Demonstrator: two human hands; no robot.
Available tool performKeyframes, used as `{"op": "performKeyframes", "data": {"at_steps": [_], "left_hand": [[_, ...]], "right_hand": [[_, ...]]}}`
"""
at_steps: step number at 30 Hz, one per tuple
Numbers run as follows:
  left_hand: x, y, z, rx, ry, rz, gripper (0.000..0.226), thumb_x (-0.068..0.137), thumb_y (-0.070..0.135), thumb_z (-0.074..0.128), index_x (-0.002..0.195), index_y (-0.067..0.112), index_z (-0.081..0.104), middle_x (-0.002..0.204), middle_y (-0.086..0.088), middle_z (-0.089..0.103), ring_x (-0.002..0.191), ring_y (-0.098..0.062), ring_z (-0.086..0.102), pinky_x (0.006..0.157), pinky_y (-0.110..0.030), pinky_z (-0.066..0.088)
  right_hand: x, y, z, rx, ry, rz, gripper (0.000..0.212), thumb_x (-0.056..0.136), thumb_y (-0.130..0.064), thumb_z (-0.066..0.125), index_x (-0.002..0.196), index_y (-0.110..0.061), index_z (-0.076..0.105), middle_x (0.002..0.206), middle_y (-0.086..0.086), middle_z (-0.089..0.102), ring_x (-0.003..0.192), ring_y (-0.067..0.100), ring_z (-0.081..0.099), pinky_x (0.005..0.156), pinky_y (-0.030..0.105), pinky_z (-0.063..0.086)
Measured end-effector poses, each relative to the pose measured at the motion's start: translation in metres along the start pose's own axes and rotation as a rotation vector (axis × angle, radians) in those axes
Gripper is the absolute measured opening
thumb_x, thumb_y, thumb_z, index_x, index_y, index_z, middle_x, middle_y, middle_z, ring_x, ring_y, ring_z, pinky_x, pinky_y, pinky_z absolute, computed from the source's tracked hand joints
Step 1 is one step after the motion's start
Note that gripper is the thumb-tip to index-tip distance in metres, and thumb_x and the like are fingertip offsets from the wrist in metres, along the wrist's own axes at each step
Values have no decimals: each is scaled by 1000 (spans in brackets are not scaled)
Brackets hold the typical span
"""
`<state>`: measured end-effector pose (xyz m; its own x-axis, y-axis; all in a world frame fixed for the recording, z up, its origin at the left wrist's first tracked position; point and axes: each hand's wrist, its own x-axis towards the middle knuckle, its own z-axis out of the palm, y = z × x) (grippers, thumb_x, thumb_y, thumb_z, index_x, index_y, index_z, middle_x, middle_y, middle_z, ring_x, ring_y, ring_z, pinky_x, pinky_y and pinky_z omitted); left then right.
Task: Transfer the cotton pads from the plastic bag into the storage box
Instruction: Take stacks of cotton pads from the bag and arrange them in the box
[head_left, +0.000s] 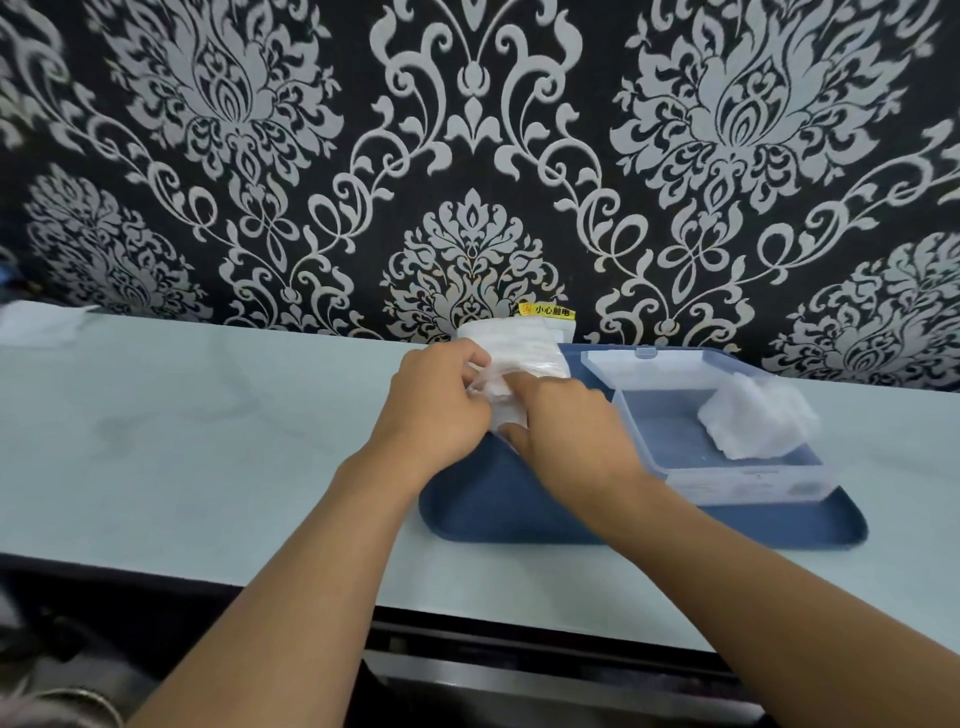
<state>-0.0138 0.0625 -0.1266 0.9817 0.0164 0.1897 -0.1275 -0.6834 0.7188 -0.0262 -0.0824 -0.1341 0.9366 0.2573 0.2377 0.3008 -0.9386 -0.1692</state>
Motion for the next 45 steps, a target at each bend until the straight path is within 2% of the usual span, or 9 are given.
{"op": "performKeyframes", "data": {"at_steps": [13, 18, 23, 25, 27, 30, 35, 41, 45], "left_hand": [[-8, -1, -5, 41, -35, -4, 42, 80, 10, 61, 118, 27, 66, 107, 8, 71, 88, -17, 66, 84, -35, 55], [-8, -1, -6, 116, -26, -3, 45, 80, 0, 57, 116, 25, 67, 108, 5, 70, 91, -23, 66, 84, -38, 55], [-9, -6, -22, 77, -53, -11, 39, 79, 11, 70, 112, 31, 67, 103, 12, 65, 88, -15, 63, 73, -26, 44], [-15, 9, -31, -94, 36, -53, 41, 77, 15, 70, 116, 29, 66, 108, 9, 61, 89, -8, 58, 74, -24, 44], [-24, 36, -34, -585, 66, -130, 40, 73, 25, 62, 112, 20, 70, 105, 3, 64, 89, -7, 61, 76, -23, 52], [-33, 68, -16, -1031, -216, -345, 57, 79, 52, 62, 117, 10, 70, 108, -10, 68, 95, -25, 67, 80, -38, 58], [-38, 94, 16, -1231, -664, -390, 60, 82, 52, 64, 126, 12, 68, 121, -24, 69, 104, -41, 67, 99, -54, 53], [-36, 116, 45, -1321, -758, -405, 50, 87, 37, 64, 129, 11, 63, 125, -19, 68, 103, -33, 70, 91, -44, 59], [-33, 119, 58, -1362, -757, -398, 49, 94, 40, 58, 131, 7, 60, 127, -21, 68, 114, -29, 67, 95, -44, 57]], "right_hand": [[3, 4, 9, 79, 67, 35, 36, 84, -44, 68, 117, -32, 61, 102, 1, 70, 91, 30, 67, 71, 35, 54], [-1, -2, -4, 111, 68, -2, 14, 83, -43, 67, 87, -30, 65, 82, -1, 58, 80, 29, 61, 60, 31, 39], [-15, 14, -46, 813, 209, 23, 14, 80, -21, 80, 93, -23, 75, 90, -8, 57, 79, -1, 56, 70, 12, 40], [-19, 36, -59, 1205, 11, 69, 16, 89, -11, 72, 104, -17, 73, 99, -4, 70, 88, 3, 65, 79, 18, 48], [-23, 59, -63, 1377, -207, 61, 24, 93, -8, 65, 116, -12, 68, 107, 3, 74, 96, 14, 68, 84, 29, 55], [-25, 78, -69, 1463, -328, 0, 27, 92, -11, 58, 116, -11, 68, 112, 8, 72, 102, 19, 66, 90, 34, 53], [-30, 89, -77, 1500, -299, -23, 26, 88, -8, 53, 111, -3, 65, 99, 18, 62, 91, 30, 54, 82, 43, 40], [-47, 116, -85, 1331, -206, 12, 39, 85, -9, 55, 123, -8, 63, 99, 2, 69, 93, 13, 65, 79, 26, 51], [-59, 129, -90, 1045, 2, -8, 69, 77, -14, 75, 141, -23, 51, 131, -1, 62, 128, 12, 55, 105, 40, 48]]}}
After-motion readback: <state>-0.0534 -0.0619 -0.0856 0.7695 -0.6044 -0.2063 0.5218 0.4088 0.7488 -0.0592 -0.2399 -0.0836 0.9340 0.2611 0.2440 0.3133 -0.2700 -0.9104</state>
